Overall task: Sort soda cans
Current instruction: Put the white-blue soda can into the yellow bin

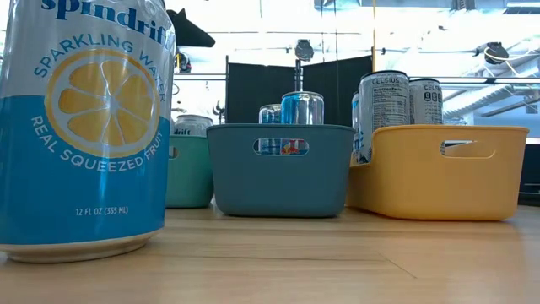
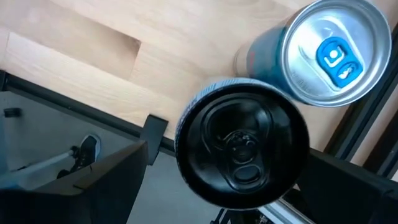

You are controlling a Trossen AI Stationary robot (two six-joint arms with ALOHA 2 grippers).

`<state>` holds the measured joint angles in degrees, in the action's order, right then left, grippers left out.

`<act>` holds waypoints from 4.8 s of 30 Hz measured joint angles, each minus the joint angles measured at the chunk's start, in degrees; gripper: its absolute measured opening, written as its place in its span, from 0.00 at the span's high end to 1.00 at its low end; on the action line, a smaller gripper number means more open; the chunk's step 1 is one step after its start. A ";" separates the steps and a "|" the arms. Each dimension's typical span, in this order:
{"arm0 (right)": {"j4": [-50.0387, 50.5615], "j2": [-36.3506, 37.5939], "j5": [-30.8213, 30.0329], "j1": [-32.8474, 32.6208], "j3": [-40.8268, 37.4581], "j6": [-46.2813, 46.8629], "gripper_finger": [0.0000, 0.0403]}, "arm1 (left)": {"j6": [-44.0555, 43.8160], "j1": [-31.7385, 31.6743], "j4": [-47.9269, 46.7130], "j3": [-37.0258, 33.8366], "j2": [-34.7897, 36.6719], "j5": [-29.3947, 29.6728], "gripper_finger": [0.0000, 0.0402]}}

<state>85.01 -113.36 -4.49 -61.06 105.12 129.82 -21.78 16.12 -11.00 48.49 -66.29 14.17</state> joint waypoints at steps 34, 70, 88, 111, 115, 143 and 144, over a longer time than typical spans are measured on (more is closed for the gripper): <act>0.20 0.02 0.13 0.31 -0.02 0.02 0.08 | -0.02 0.02 0.00 0.00 -0.01 0.00 0.08; 5.03 0.31 -14.66 5.60 11.86 -10.38 0.38 | 0.11 0.00 0.00 0.00 -0.01 -0.02 0.08; 4.97 8.76 -22.83 20.53 12.77 -37.71 0.38 | 0.20 0.00 0.00 0.00 -0.01 -0.02 0.08; -6.15 25.09 -15.97 28.31 -21.38 -34.75 0.38 | 0.20 -0.02 -0.44 -0.02 -0.01 0.24 0.08; -5.92 25.07 -14.62 30.49 -22.46 -36.34 0.38 | 0.22 -0.02 -0.36 -0.01 0.00 0.77 0.08; -7.58 18.32 -9.03 34.01 -23.58 -45.18 0.27 | 0.17 0.02 -0.24 -0.02 -0.01 0.83 0.08; -7.58 18.32 -9.03 34.01 -23.58 -45.18 0.27 | 0.17 0.02 -0.26 -0.02 -0.01 0.83 0.08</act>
<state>77.43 -95.04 -13.52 -27.05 81.54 84.64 -21.61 16.14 -11.27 48.47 -66.30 15.00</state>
